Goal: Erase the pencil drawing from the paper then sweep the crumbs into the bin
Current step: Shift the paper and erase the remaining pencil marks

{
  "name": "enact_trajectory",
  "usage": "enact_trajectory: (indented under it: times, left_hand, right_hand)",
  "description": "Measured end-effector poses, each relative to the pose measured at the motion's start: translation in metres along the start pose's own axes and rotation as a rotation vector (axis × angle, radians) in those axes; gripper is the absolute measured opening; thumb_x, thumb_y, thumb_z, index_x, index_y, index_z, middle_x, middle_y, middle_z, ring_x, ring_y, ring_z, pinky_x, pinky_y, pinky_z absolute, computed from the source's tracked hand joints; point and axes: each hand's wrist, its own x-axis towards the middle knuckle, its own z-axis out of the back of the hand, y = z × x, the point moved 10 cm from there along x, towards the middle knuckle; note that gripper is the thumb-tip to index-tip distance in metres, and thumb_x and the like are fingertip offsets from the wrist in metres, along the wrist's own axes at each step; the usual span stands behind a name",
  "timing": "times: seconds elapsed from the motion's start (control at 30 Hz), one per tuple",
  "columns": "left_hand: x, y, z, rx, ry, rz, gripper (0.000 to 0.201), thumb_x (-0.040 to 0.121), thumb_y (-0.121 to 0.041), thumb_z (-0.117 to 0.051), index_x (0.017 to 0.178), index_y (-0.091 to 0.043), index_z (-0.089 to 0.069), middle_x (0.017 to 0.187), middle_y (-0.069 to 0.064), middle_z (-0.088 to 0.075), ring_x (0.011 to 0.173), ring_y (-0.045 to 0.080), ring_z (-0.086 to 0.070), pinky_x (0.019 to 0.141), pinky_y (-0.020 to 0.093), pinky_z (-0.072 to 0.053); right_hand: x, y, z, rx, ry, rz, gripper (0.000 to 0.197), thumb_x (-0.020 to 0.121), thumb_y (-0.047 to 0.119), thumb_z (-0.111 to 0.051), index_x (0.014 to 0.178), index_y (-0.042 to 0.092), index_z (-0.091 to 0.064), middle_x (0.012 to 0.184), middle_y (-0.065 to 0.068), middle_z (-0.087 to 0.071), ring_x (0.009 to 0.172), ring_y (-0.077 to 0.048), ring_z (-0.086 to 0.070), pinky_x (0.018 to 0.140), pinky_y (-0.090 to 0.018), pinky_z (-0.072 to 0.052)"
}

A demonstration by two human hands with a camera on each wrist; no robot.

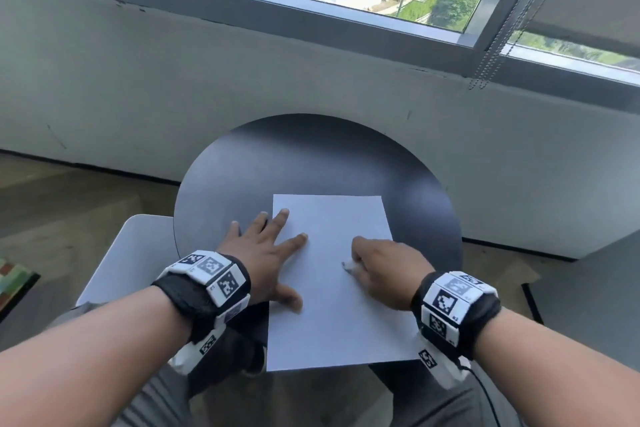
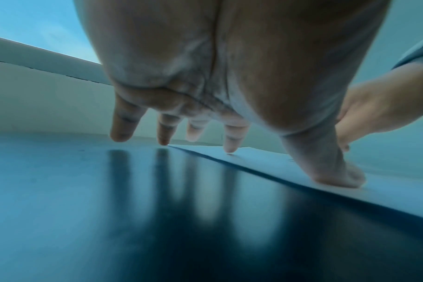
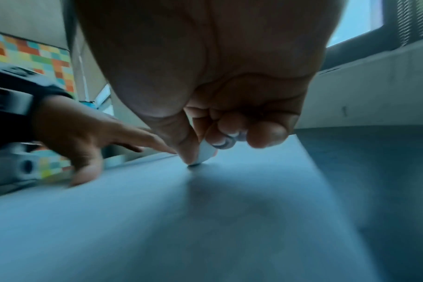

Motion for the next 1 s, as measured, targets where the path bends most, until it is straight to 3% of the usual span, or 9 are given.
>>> enact_trajectory:
  times: [0.17,0.27,0.33,0.53,0.63,0.77,0.83,0.93,1.0]
  left_hand:
    - [-0.018,-0.008,-0.008,0.038,0.007,-0.078,0.102,0.073,-0.088,-0.043,0.154,-0.040,-0.004,0.165,-0.003,0.007,0.152,0.020,0.009,0.119,0.057,-0.009]
    - [-0.017,-0.012,0.014,0.046,-0.064,-0.073,0.088,0.076,-0.086,-0.042,0.148,-0.037,-0.027,0.152,0.003,-0.026,0.145,0.022,-0.018,0.117,0.056,-0.015]
    - [-0.007,-0.020,0.033,0.059,-0.121,-0.090,0.081,0.079,-0.081,-0.046,0.144,-0.036,-0.033,0.144,0.002,-0.035,0.138,0.022,-0.031,0.114,0.052,-0.024]
    - [0.034,-0.029,0.030,0.109,0.036,-0.166,0.121,0.066,-0.082,-0.065,0.156,-0.036,0.002,0.166,-0.003,0.010,0.151,0.024,-0.001,0.120,0.046,-0.021]
    - [0.038,-0.028,0.026,0.144,0.048,-0.176,0.130,0.059,-0.085,-0.066,0.156,-0.035,0.003,0.166,-0.005,0.009,0.149,0.025,-0.002,0.117,0.048,-0.027]
    - [0.040,-0.028,0.026,0.153,0.032,-0.162,0.134,0.055,-0.087,-0.067,0.156,-0.033,0.004,0.166,-0.004,0.007,0.146,0.026,-0.008,0.112,0.050,-0.029]
    - [0.041,-0.029,0.027,0.167,0.028,-0.163,0.136,0.054,-0.088,-0.067,0.157,-0.032,0.004,0.165,-0.003,0.006,0.145,0.027,-0.010,0.111,0.051,-0.028]
    - [0.041,-0.030,0.028,0.167,0.012,-0.169,0.137,0.053,-0.087,-0.068,0.157,-0.032,0.002,0.166,-0.002,0.006,0.145,0.027,-0.010,0.112,0.051,-0.027]
    - [0.041,-0.030,0.028,0.175,0.008,-0.165,0.138,0.053,-0.088,-0.067,0.157,-0.032,0.003,0.166,-0.003,0.006,0.145,0.026,-0.010,0.111,0.051,-0.027]
  right_hand:
    - [0.008,-0.012,0.002,0.002,0.042,0.012,0.027,0.097,0.049,-0.042,0.090,0.023,-0.045,0.090,0.001,-0.061,0.082,-0.027,-0.055,0.070,-0.036,-0.048]
    - [0.007,0.003,-0.001,-0.022,0.059,0.085,0.028,0.097,0.051,-0.042,0.092,0.023,-0.046,0.092,0.003,-0.061,0.085,-0.025,-0.056,0.074,-0.038,-0.050]
    - [0.006,0.013,-0.003,-0.056,0.060,0.132,0.028,0.097,0.051,-0.042,0.095,0.024,-0.046,0.095,0.003,-0.061,0.088,-0.025,-0.055,0.076,-0.038,-0.049]
    - [0.010,0.023,0.000,-0.085,0.143,0.222,0.028,0.095,0.054,-0.045,0.098,0.026,-0.049,0.091,0.009,-0.056,0.085,-0.016,-0.047,0.077,-0.036,-0.048]
    - [0.030,0.012,0.006,-0.118,0.117,0.178,0.030,0.092,0.054,-0.046,0.099,0.025,-0.050,0.095,0.004,-0.062,0.089,-0.022,-0.054,0.078,-0.036,-0.049]
    - [0.063,-0.022,0.028,-0.150,-0.025,-0.051,0.024,0.095,0.044,-0.042,0.094,0.020,-0.042,0.096,-0.006,-0.058,0.083,-0.031,-0.053,0.068,-0.036,-0.043]
    - [0.059,-0.004,0.024,-0.151,-0.046,0.039,0.020,0.095,0.041,-0.041,0.093,0.021,-0.041,0.093,-0.004,-0.057,0.083,-0.031,-0.053,0.065,-0.034,-0.038]
    - [0.036,0.042,0.007,-0.126,0.039,0.338,0.022,0.097,0.045,-0.042,0.100,0.024,-0.046,0.098,0.002,-0.063,0.092,-0.025,-0.056,0.067,-0.033,-0.040]
    - [0.047,0.027,0.009,-0.162,0.062,0.273,0.026,0.096,0.051,-0.041,0.100,0.026,-0.046,0.102,0.003,-0.064,0.094,-0.024,-0.057,0.072,-0.034,-0.046]
